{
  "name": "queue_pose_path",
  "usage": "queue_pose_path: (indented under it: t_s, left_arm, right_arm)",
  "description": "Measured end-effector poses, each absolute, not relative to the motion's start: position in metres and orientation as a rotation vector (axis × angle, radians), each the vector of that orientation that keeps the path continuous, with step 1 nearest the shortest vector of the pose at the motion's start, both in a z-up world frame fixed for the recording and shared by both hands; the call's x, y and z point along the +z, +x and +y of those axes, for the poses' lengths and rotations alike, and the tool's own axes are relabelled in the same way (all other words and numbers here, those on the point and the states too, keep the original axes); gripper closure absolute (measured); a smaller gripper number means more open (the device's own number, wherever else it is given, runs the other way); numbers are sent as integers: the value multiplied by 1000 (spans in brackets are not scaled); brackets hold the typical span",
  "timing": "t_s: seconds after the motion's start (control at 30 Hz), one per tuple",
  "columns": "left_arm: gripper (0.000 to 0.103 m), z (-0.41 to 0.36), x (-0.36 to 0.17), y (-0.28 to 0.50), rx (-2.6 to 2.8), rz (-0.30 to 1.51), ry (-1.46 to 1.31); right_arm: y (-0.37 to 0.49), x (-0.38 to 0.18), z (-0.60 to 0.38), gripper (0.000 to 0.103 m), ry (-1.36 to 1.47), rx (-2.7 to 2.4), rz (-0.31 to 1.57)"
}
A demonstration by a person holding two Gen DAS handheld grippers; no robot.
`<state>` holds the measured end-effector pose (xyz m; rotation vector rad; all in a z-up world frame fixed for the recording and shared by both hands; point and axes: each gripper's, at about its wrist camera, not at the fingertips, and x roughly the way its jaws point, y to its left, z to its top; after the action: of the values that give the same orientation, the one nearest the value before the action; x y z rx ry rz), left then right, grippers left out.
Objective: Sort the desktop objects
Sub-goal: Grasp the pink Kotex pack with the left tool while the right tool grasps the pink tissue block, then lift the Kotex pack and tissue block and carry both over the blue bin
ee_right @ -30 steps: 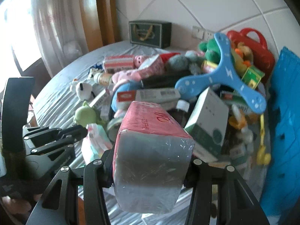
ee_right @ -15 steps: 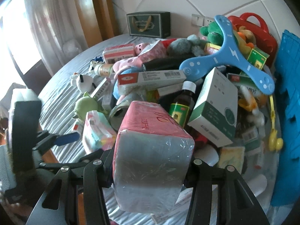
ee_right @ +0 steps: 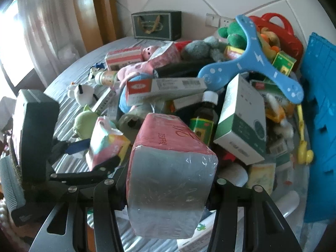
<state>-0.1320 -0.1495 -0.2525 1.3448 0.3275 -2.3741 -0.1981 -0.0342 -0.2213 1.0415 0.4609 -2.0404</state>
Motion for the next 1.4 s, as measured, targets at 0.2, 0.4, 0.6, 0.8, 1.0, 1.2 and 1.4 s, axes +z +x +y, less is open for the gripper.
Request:
queue_pose_path:
  t_s: [0.2, 0.4, 0.6, 0.8, 1.0, 1.2, 1.4]
  left_arm:
    - [51, -152, -220, -123, -2430, 291, 1227]
    - [51, -145, -175, -114, -2488, 254, 1072]
    - [51, -129, -141, -112, -2540, 254, 992]
    - [51, -97, -111, -115, -2596, 251, 928]
    - [51, -41, -79, -133, -2669, 207, 859]
    - [51, 36, -36, -169, -2750, 186, 727]
    - [51, 141, 9, -227, -2815, 154, 637]
  right_arm:
    - [-195, -200, -37, 52, 991, -2092, 443]
    - [-188, -178, -34, 53, 932, -2138, 425]
    - [-184, -146, -16, 53, 854, -2211, 386]
    - [-183, -110, 15, 53, 761, -2290, 352]
    - [-192, -70, 69, 53, 634, -2385, 287]
    - [-221, -27, 157, 52, 490, -2482, 238]
    - [-272, 10, 278, 52, 407, -2593, 173]
